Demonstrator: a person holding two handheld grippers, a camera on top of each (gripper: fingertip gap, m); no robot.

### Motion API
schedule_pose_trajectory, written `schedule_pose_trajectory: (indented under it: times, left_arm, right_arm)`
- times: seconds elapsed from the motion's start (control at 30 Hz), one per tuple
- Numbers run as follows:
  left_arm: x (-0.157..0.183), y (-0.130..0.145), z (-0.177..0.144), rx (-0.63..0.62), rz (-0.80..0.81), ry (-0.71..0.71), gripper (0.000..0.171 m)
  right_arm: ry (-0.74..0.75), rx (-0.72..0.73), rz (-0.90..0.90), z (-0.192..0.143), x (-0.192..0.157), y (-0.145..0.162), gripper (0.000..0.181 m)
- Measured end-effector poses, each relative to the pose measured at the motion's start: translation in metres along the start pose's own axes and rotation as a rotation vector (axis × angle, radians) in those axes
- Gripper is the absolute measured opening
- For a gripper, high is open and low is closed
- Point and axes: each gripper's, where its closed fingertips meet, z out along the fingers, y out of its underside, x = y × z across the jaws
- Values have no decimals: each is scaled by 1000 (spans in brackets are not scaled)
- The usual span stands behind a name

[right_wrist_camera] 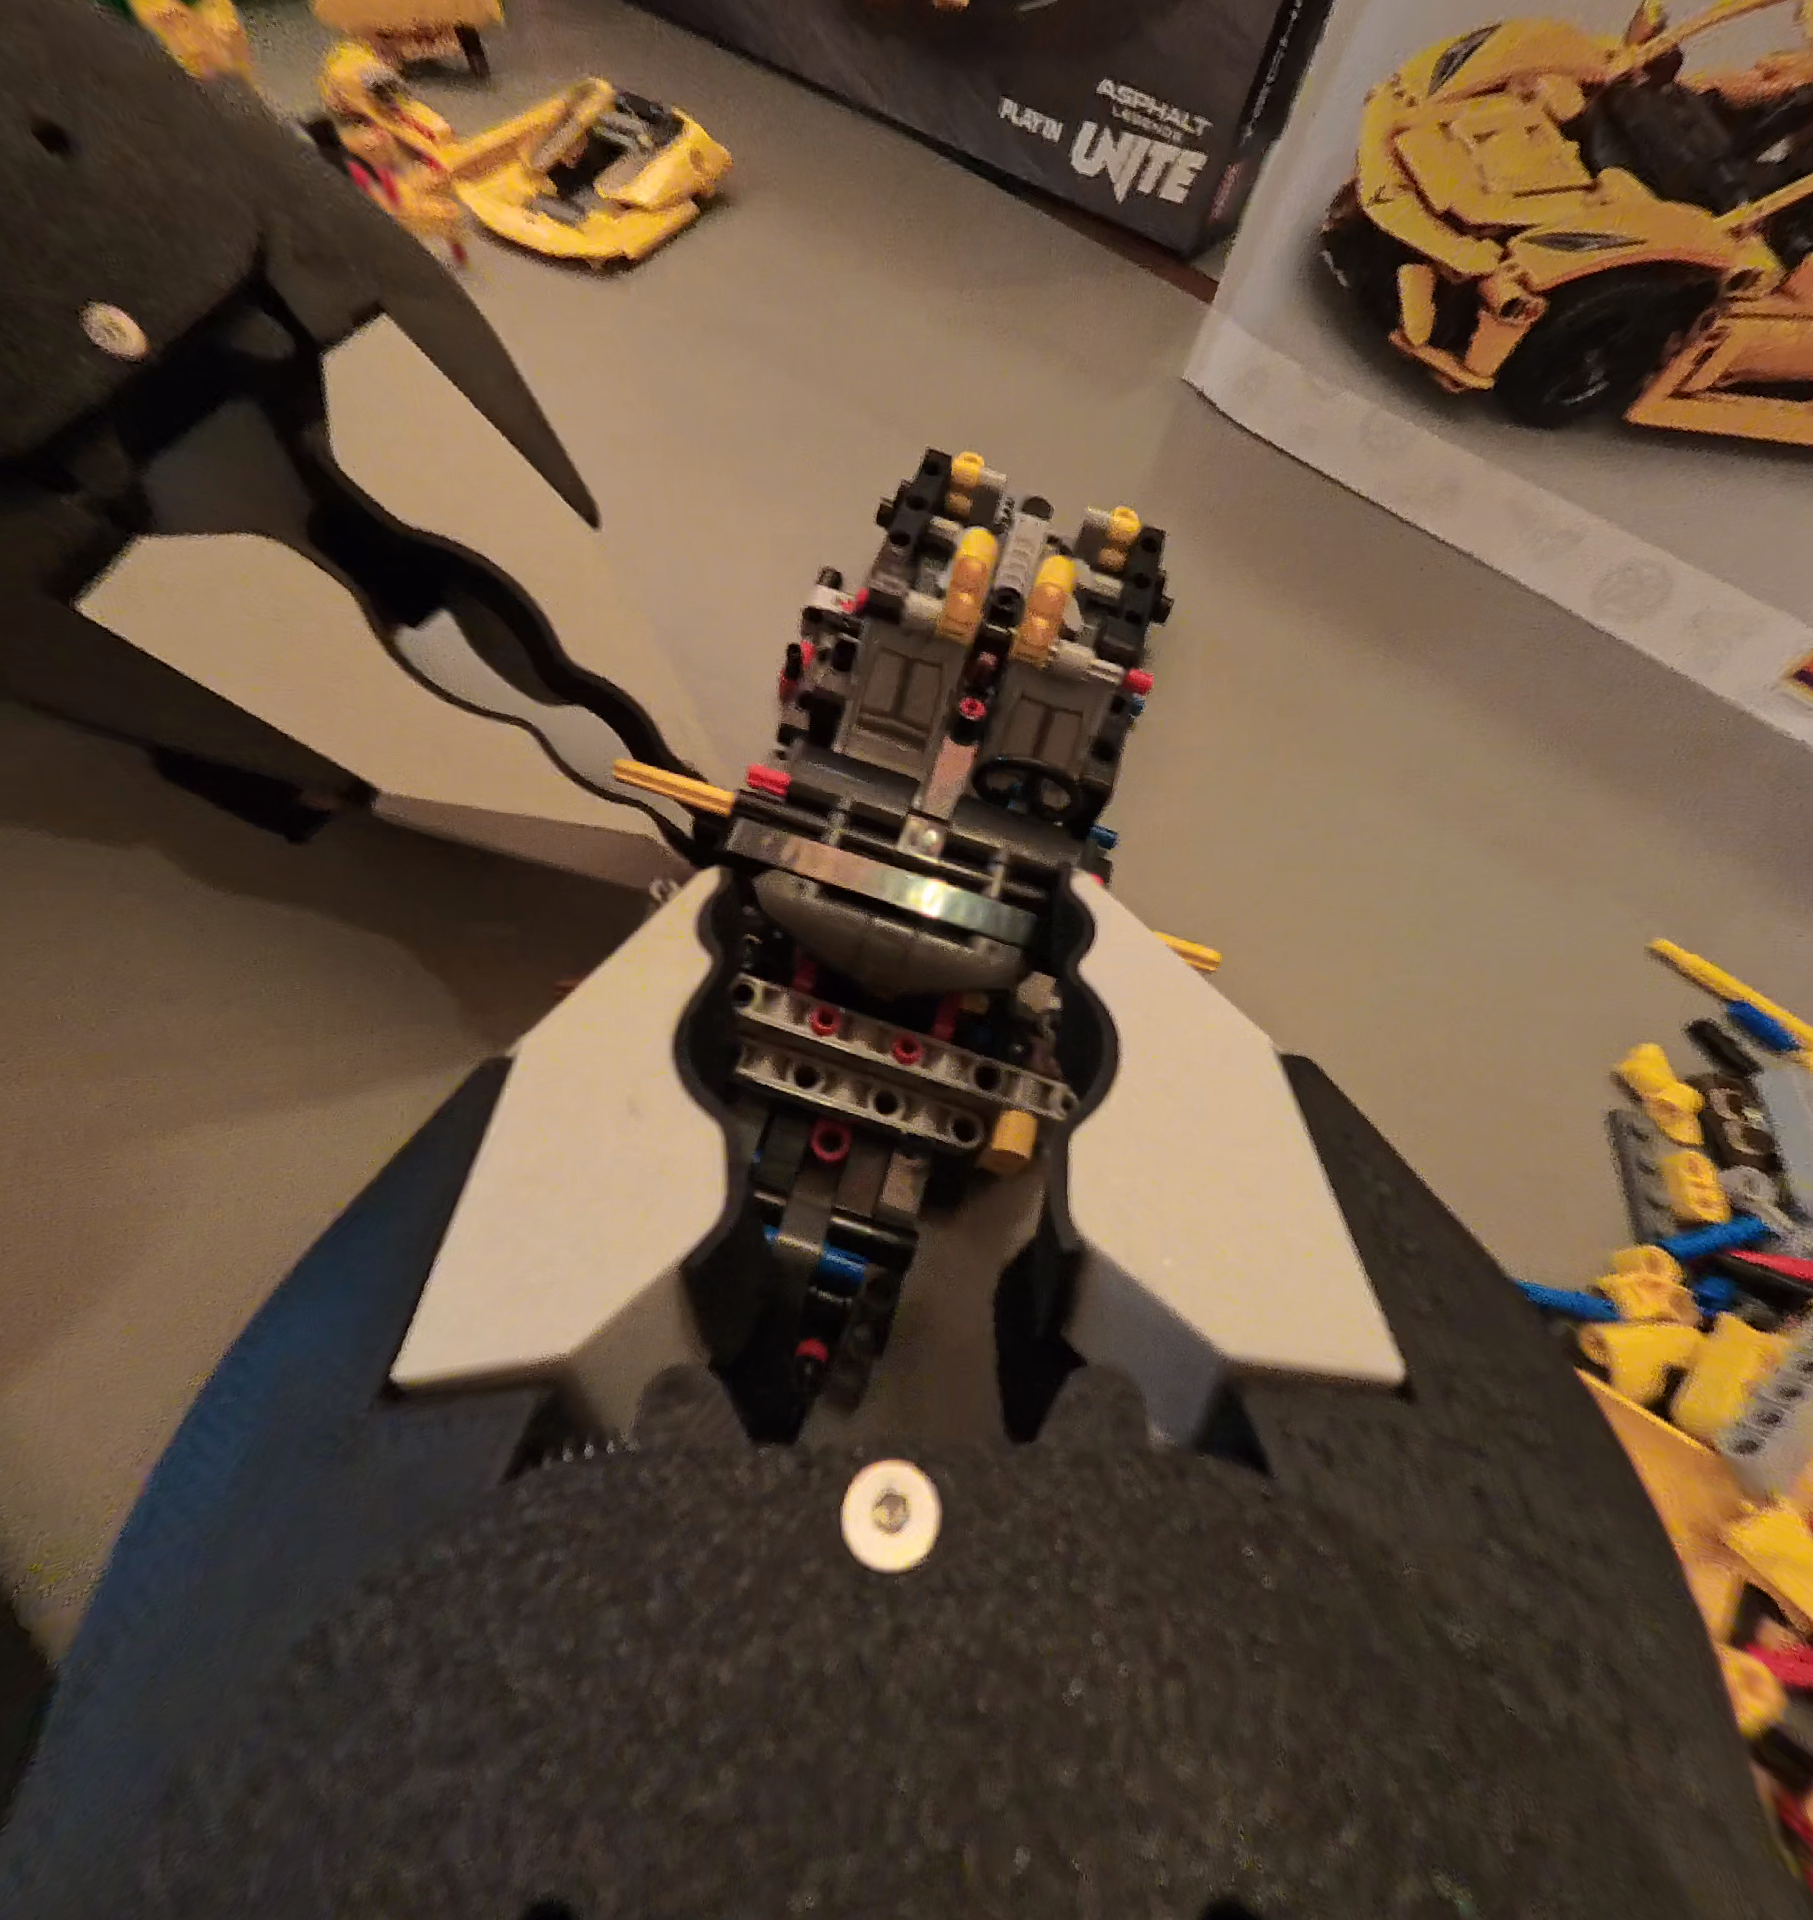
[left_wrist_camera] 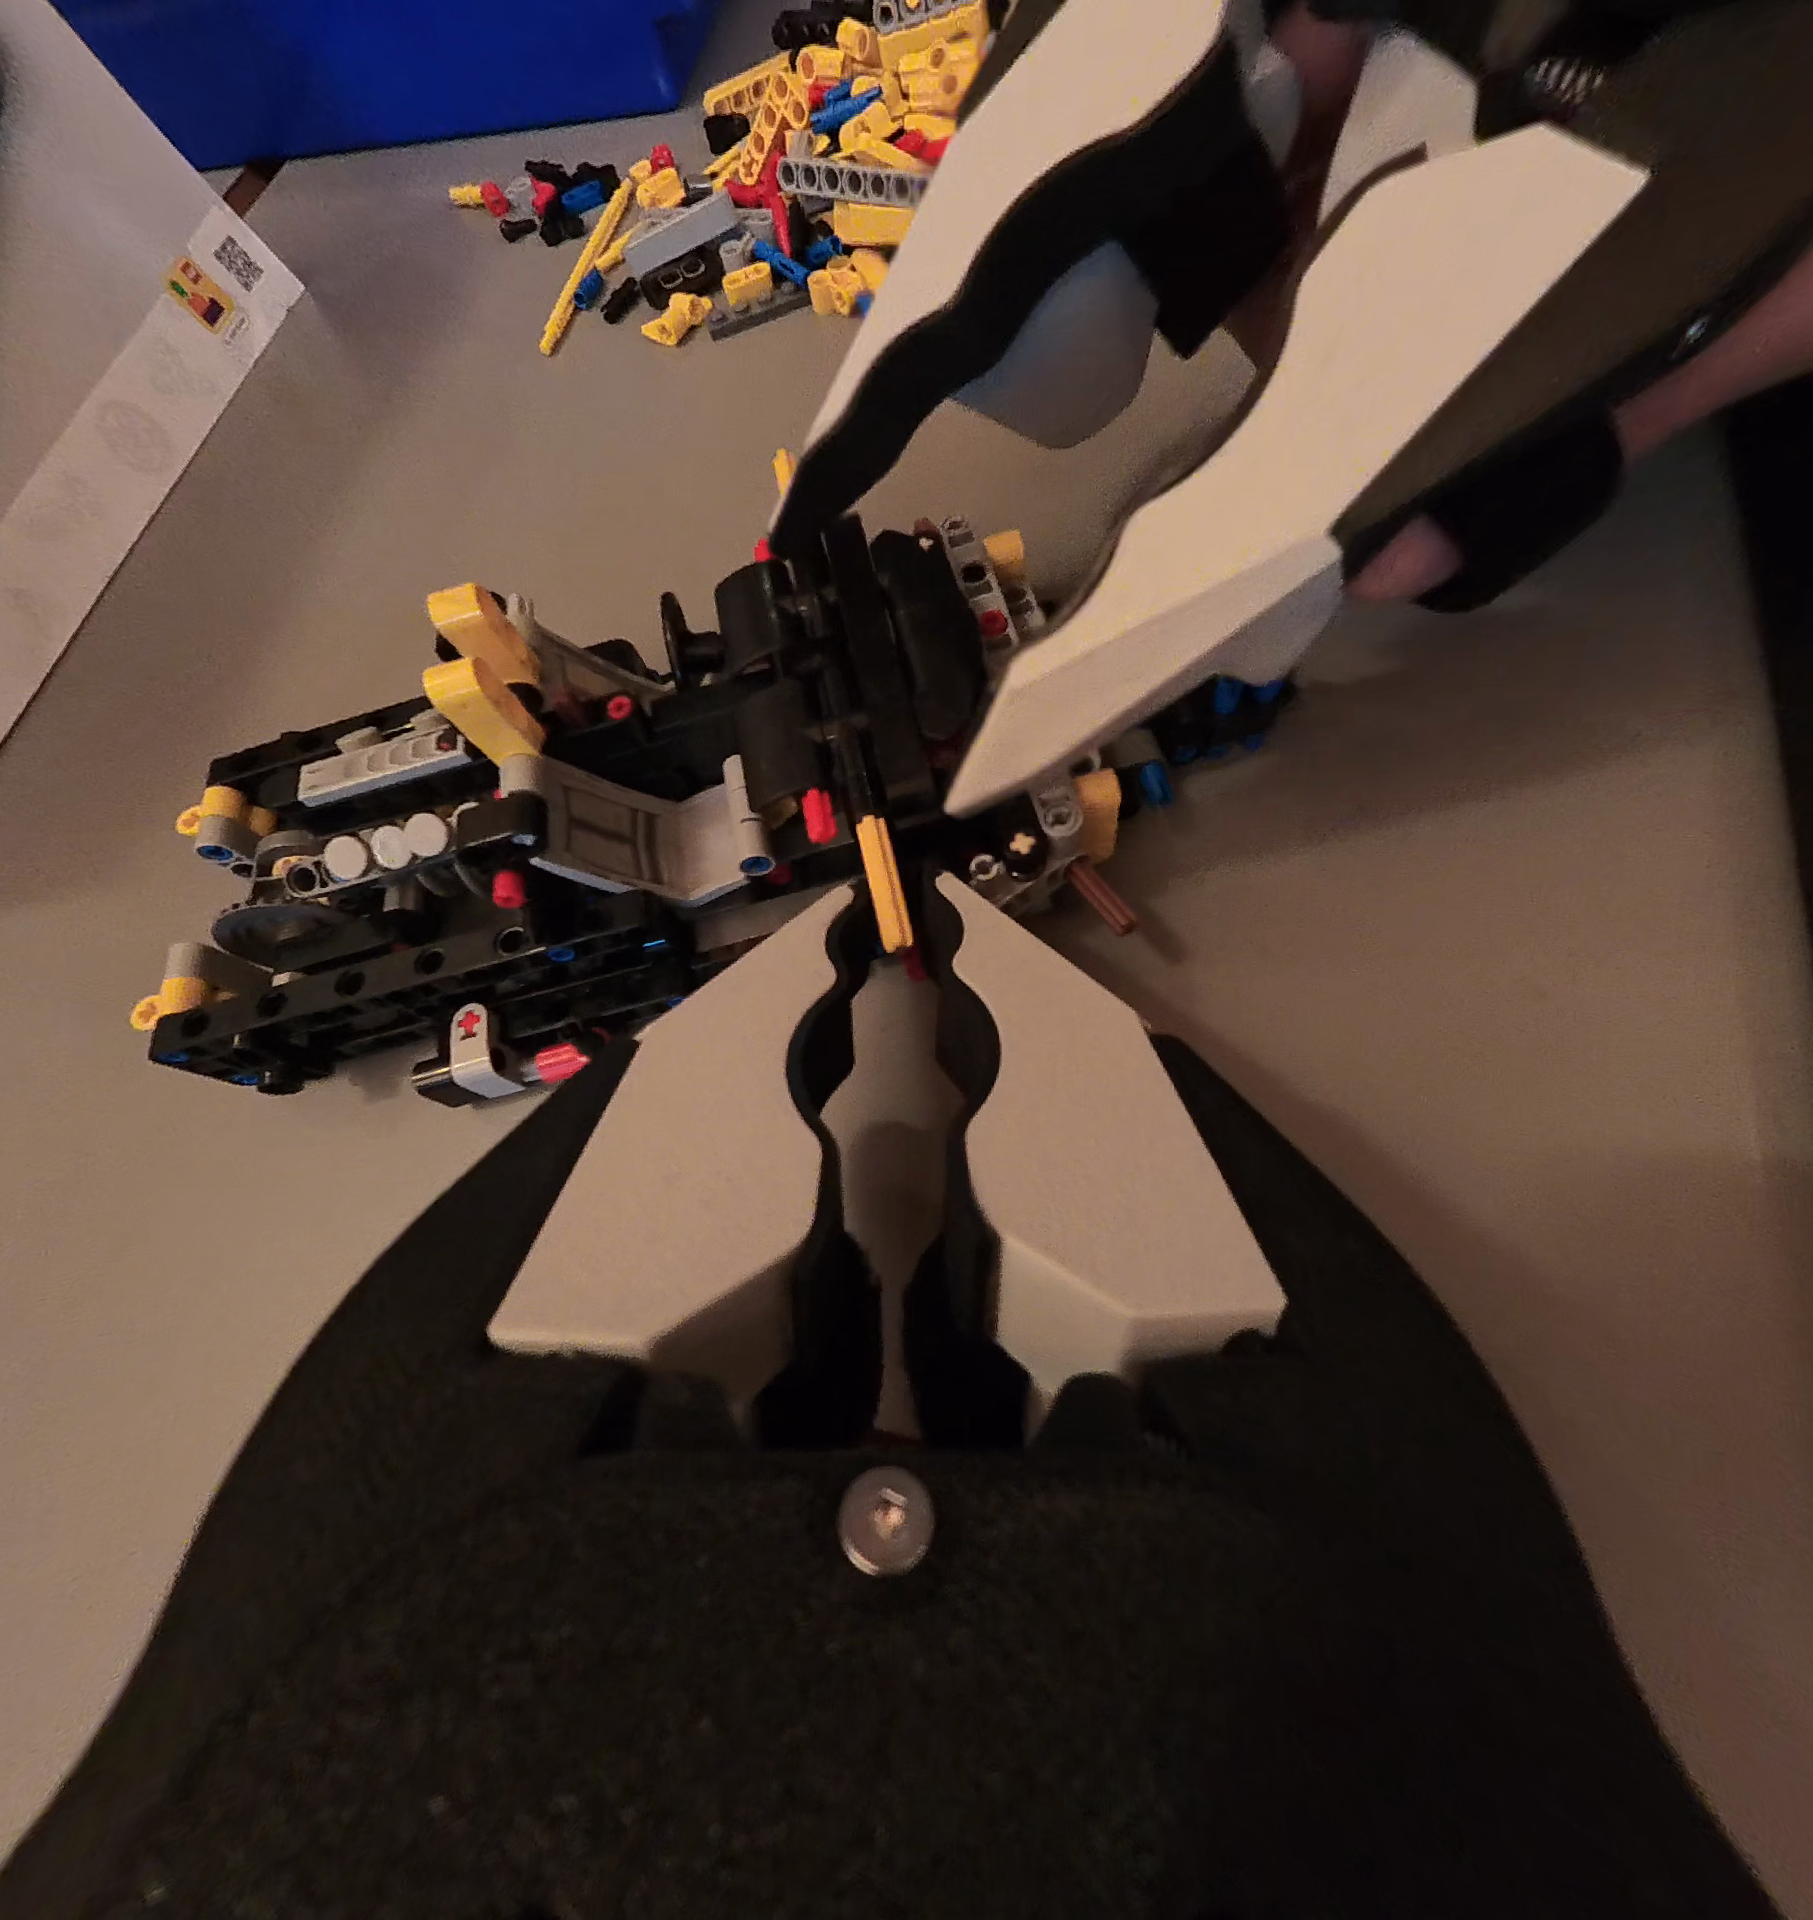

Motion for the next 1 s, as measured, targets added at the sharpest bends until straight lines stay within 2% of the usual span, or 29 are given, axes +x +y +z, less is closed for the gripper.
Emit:
schedule_pose_trajectory:
  times: [0.4,0.63,1.0]
  left_arm:
    - [-3,4,-9,-5,-36,-45,7]
    - [-6,11,-19,-20,-48,-106,7]
    - [-6,16,-27,-22,-78,-111,7]
  right_arm:
    - [2,-24,-21,6,-6,-1,46]
    - [-28,-19,-29,14,-14,-6,46]
    - [-55,-16,-41,18,-21,-10,46]
